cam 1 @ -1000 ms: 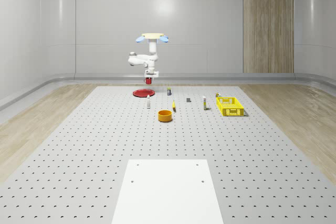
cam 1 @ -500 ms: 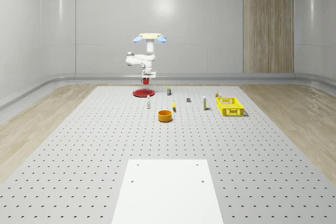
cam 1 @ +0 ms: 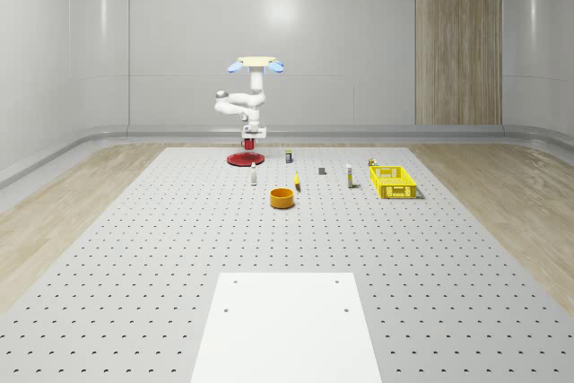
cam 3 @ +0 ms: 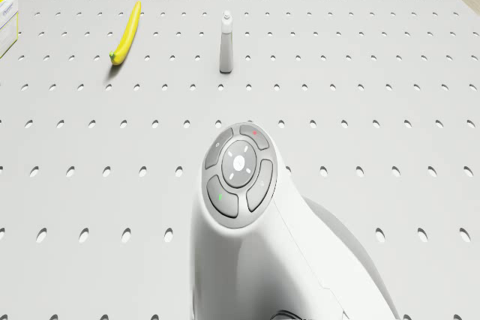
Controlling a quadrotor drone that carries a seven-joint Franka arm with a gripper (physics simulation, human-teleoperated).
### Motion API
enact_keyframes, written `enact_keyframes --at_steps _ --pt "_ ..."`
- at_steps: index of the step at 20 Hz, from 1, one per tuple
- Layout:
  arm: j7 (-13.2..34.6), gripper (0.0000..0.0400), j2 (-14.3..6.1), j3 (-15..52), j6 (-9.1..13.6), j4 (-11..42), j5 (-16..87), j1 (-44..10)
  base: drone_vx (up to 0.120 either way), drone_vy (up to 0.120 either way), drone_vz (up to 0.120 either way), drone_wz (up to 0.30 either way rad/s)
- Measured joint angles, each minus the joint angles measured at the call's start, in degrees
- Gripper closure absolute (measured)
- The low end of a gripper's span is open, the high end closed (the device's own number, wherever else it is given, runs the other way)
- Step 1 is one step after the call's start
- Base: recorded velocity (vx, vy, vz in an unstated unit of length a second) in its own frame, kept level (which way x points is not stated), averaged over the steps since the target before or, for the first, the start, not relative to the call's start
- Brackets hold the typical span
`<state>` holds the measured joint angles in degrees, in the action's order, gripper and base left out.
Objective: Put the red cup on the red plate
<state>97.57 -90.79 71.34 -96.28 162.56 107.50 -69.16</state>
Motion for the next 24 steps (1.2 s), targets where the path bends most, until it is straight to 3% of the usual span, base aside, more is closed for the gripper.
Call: enact_keyframes --at_steps 16,17,18,20,24 --pt "-1.6 0.0300 1.7 -10.2 -3.1 -4.1 9.8 -0.8 0.000 0.000 0.000 0.000" --pt "-1.7 0.0276 1.8 -10.5 -3.1 -4.2 10.1 -0.8 0.000 0.000 0.000 0.000" --pt "-1.7 0.0215 2.0 -10.8 -3.1 -4.4 10.4 -0.8 0.000 0.000 0.000 0.000" --pt "-1.9 0.0131 2.2 -11.1 -3.0 -4.5 10.8 -0.7 0.000 0.000 0.000 0.000" --pt "-2.1 0.0048 2.5 -9.8 -2.0 -3.7 9.7 0.0 0.000 0.000 0.000 0.000"
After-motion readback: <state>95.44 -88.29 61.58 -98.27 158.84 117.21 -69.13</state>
